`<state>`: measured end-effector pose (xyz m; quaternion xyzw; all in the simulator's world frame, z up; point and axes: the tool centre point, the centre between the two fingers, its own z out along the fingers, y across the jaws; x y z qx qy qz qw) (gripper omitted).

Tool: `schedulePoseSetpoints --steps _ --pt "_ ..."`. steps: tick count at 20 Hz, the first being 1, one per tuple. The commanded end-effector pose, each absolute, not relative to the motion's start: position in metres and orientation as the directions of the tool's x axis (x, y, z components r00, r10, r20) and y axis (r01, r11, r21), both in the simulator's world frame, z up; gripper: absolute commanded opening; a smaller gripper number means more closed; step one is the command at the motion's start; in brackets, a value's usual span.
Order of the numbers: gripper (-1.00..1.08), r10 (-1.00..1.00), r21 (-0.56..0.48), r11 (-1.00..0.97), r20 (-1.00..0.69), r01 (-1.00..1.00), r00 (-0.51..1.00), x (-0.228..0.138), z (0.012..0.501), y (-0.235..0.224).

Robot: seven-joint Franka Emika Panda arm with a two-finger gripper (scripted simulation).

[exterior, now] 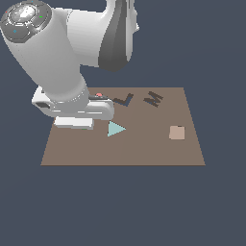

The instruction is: Insert a designated object into the corresponding slot on a board.

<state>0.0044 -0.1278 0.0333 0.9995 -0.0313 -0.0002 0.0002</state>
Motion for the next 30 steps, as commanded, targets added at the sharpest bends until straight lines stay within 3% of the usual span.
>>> schedulePoseSetpoints --steps 1,15,23,30 --pt "-1.00 -0.062 0.000 -0.998 0.000 -0.062 0.998 0.004 0.033 -0.128" --pt "-1.00 0.112 0.000 -0.994 0.000 0.112 0.994 0.015 0.034 -0.117" --pt "-1.00 0.363 0.001 -0.932 0.001 0.363 0.932 0.028 0.035 -0.098" --pt "-1.00 0.638 0.001 -0.770 0.001 0.638 0.770 0.035 0.036 -0.070"
